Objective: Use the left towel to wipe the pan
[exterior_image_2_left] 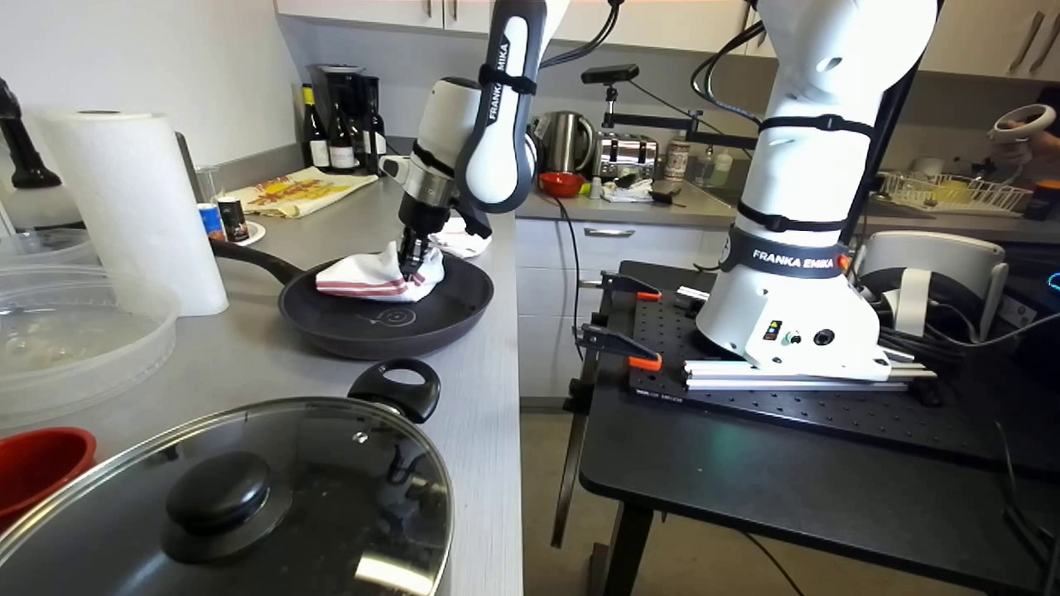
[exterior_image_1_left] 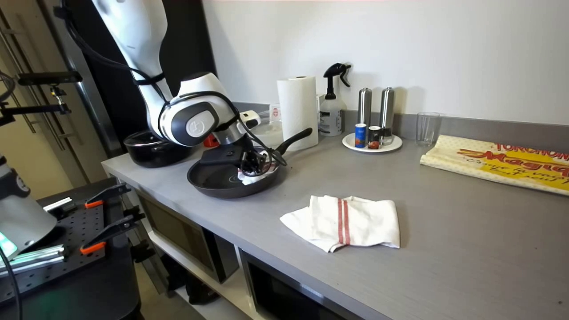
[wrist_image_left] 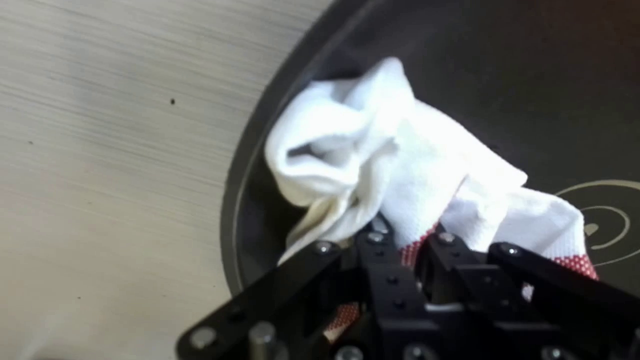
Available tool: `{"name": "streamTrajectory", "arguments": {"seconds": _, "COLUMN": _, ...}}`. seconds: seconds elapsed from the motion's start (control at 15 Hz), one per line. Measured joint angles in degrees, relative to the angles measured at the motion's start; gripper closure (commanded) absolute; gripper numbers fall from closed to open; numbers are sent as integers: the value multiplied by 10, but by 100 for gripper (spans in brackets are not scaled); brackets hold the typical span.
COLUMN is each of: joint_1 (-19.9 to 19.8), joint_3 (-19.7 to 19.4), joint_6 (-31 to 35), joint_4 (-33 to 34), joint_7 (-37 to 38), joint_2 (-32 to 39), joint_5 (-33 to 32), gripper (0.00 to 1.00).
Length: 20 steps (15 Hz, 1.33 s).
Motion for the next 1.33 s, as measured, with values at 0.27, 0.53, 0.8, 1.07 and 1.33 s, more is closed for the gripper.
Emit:
{"name": "streamTrajectory", "arguments": {"seconds": 0.27, "joint_1": 64, "joint_3": -43, "joint_6": 0, "joint_4": 0, "joint_7": -1, "joint_2": 0, "joint_5": 25, "gripper": 97}}
{"name": "streamTrajectory", "arguments": {"seconds": 0.53, "joint_1": 76, "joint_3": -17, "joint_6": 0, "joint_4": -3, "joint_7": -25, "joint_2": -1, "joint_5": -2, "gripper": 97}}
{"name": "streamTrajectory", "arguments": {"seconds": 0.8, "joint_1": 80, "joint_3": 21, "joint_6": 1, "joint_4": -21, "joint_7": -52, "joint_2": -8, "joint_5": -49, "gripper": 97}}
{"name": "streamTrajectory", "arguments": {"seconds": 1.07, "joint_1": 80, "joint_3": 41, "joint_6": 1, "joint_4": -43, "joint_7": -79, "joint_2": -17, "joint_5": -88, "gripper": 97}}
{"name": "streamTrajectory", "arguments": {"seconds": 1.33, "joint_1": 67, "joint_3": 55, "joint_6": -3, "joint_4": -55, "joint_7": -93, "joint_2": -22, "joint_5": -126, "gripper": 97}}
